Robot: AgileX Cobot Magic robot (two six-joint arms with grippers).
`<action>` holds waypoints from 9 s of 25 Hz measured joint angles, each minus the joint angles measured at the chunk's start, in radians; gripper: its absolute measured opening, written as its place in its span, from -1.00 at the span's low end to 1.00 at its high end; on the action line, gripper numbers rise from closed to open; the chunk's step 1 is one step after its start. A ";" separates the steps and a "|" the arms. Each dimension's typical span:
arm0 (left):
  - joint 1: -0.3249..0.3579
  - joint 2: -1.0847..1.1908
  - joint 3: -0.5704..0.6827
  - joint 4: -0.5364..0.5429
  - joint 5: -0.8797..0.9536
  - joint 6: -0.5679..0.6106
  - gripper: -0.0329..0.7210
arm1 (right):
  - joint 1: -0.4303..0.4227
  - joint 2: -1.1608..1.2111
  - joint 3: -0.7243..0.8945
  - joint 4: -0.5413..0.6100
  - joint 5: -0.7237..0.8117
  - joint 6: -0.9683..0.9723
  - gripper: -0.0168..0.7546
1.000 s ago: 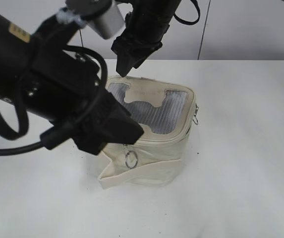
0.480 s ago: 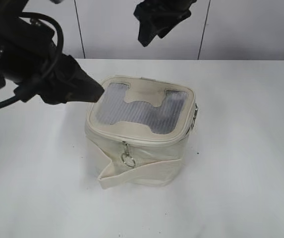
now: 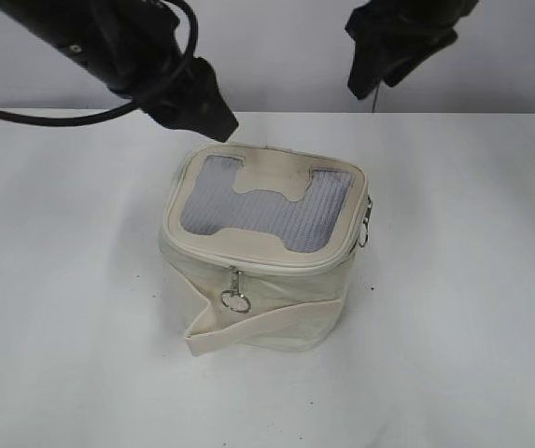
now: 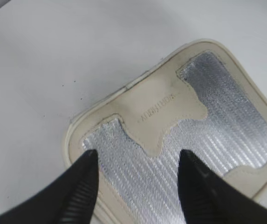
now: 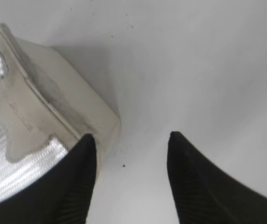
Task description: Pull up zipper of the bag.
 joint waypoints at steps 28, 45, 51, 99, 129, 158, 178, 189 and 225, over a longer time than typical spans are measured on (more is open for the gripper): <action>0.000 0.595 -0.774 -0.190 0.439 0.248 0.58 | -0.112 -0.362 0.532 0.033 -0.001 0.112 0.05; -0.004 0.668 -0.782 -0.187 0.439 0.270 0.50 | -0.112 -0.362 0.532 0.039 -0.001 0.113 0.05; -0.014 0.668 -0.782 -0.188 0.466 0.260 -0.64 | -0.112 -0.362 0.532 0.039 -0.001 0.113 0.05; -0.030 0.629 -0.783 0.029 0.441 -0.050 -0.84 | -0.115 -0.102 0.789 0.706 -0.626 -0.912 0.04; -0.030 0.628 -0.783 0.029 0.442 -0.050 -0.84 | -0.115 -0.200 0.789 0.458 -0.489 -0.544 -0.94; -0.032 0.627 -0.783 0.017 0.455 -0.050 -0.85 | 0.174 -0.411 0.948 0.439 -0.402 -0.450 -0.94; -0.032 0.627 -0.783 0.024 0.456 -0.050 -0.85 | 0.346 -0.336 0.844 0.394 -0.481 -0.242 -0.60; -0.032 0.606 -0.783 0.054 0.451 -0.050 -0.51 | 0.336 -0.448 0.835 0.054 -0.468 0.076 0.38; 0.224 -0.399 0.066 0.434 0.443 -0.564 -0.18 | -0.240 -0.895 0.893 -0.303 -0.229 0.452 0.40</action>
